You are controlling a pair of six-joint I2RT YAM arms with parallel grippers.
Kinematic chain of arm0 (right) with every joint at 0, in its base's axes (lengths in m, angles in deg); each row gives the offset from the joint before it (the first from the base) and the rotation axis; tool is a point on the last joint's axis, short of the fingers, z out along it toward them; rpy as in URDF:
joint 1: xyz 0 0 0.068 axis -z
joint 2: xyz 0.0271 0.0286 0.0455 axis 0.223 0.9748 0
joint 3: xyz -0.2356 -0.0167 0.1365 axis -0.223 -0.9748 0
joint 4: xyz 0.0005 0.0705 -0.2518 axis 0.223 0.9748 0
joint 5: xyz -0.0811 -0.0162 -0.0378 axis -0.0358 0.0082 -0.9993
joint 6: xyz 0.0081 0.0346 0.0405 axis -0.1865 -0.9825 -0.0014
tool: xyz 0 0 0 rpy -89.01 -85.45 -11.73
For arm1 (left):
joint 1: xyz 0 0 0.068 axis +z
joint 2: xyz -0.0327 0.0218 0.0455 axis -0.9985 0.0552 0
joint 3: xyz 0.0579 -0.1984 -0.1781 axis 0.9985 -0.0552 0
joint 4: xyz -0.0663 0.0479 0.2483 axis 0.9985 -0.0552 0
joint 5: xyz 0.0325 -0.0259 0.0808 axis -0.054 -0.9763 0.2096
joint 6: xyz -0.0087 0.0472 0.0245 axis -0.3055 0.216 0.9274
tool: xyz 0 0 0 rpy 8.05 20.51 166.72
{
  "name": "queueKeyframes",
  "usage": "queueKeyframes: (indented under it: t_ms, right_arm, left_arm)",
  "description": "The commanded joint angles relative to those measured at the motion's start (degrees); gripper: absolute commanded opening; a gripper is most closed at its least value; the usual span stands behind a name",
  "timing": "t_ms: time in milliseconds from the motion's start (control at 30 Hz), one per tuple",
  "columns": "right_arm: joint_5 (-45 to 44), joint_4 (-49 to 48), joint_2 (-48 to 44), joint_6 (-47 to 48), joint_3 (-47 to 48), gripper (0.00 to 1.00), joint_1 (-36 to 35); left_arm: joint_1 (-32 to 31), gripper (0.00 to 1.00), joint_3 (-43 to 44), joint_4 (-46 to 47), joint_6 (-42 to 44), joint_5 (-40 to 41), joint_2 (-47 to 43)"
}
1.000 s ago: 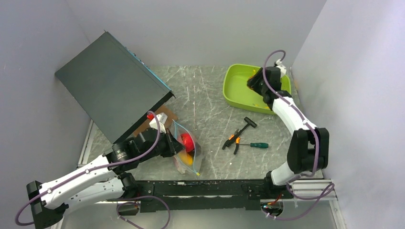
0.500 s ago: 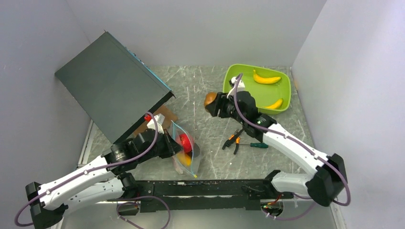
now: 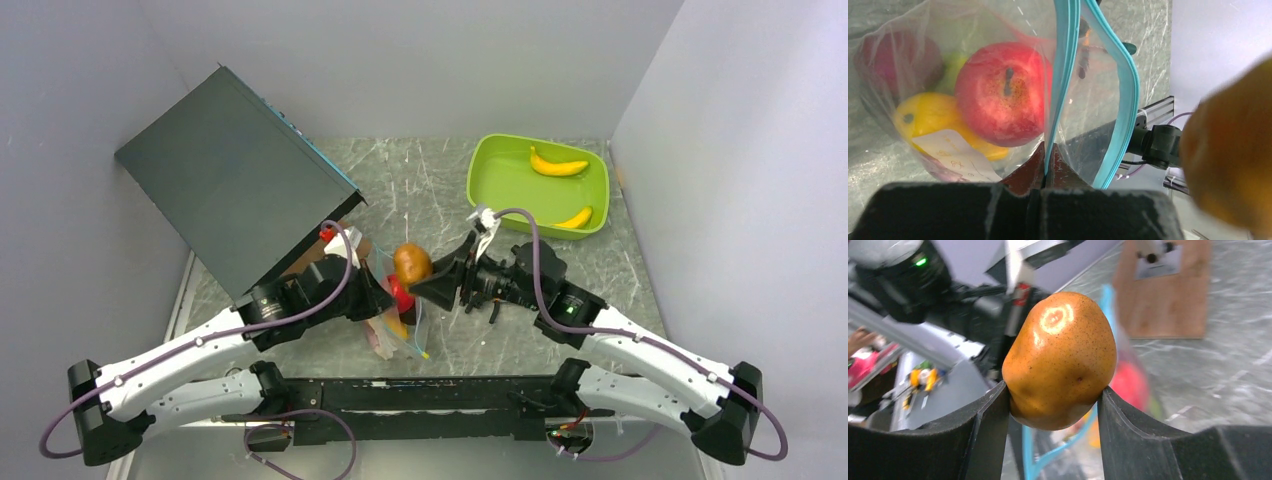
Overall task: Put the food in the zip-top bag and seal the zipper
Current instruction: Place the fake vegetable in the zipper food storage bag.
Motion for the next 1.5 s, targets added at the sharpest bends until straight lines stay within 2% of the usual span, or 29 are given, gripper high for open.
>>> queueKeyframes:
  t_ms: [0, 100, 267, 400, 600, 700, 767, 933, 1067, 1233, 1467]
  right_arm:
    - [5.35, -10.04, 1.03, -4.79, -2.43, 0.0, -4.79]
    - [5.35, -12.68, 2.38, -6.87, -3.78, 0.0, -6.69]
    - [-4.78, -7.73, 1.24, -9.8, -6.38, 0.0, -8.14]
    - [-8.1, -5.82, 0.39, -12.56, -8.29, 0.0, -8.92]
    - [-17.55, 2.14, 1.75, -13.11, -6.17, 0.0, -12.48]
    - [-22.66, 8.01, 3.47, -11.47, -3.25, 0.07, -14.0]
    - [-24.94, 10.26, 4.55, -10.79, -1.6, 0.17, -15.34]
    - [-29.74, 13.43, 5.91, -9.23, 1.45, 0.36, -18.68]
    - [-33.74, 16.63, 7.3, -7.82, 4.14, 0.45, -20.82]
    - [-36.57, 18.49, 8.05, -6.21, 6.59, 0.67, -23.52]
    - [-35.94, 19.66, 6.82, -5.58, 7.91, 0.79, -24.93]
  left_arm:
    - [0.14, 0.0, 3.35, 3.56, 1.33, -2.54, 2.72]
    - [0.08, 0.0, 3.89, 3.63, 1.42, -3.4, 3.96]
    - [0.11, 0.0, 3.35, 4.02, 1.01, -3.32, 3.69]
    - [0.11, 0.0, 3.07, 4.33, 0.83, -3.32, 3.37]
    - [0.08, 0.0, 3.02, 4.32, 0.89, -3.5, 3.63]
    - [0.15, 0.0, 2.41, 4.49, 0.8, -3.55, 3.16]
    - [0.14, 0.0, 1.95, 4.51, 0.6, -3.45, 2.73]
    - [0.08, 0.0, 1.19, 4.27, 0.09, -2.99, 1.63]
    - [0.13, 0.0, 0.66, 4.33, -0.26, -2.77, 0.82]
    - [0.14, 0.0, 0.37, 4.06, -0.31, -2.4, 0.39]
    - [0.13, 0.0, -0.51, 4.83, -0.88, -2.04, -0.2]
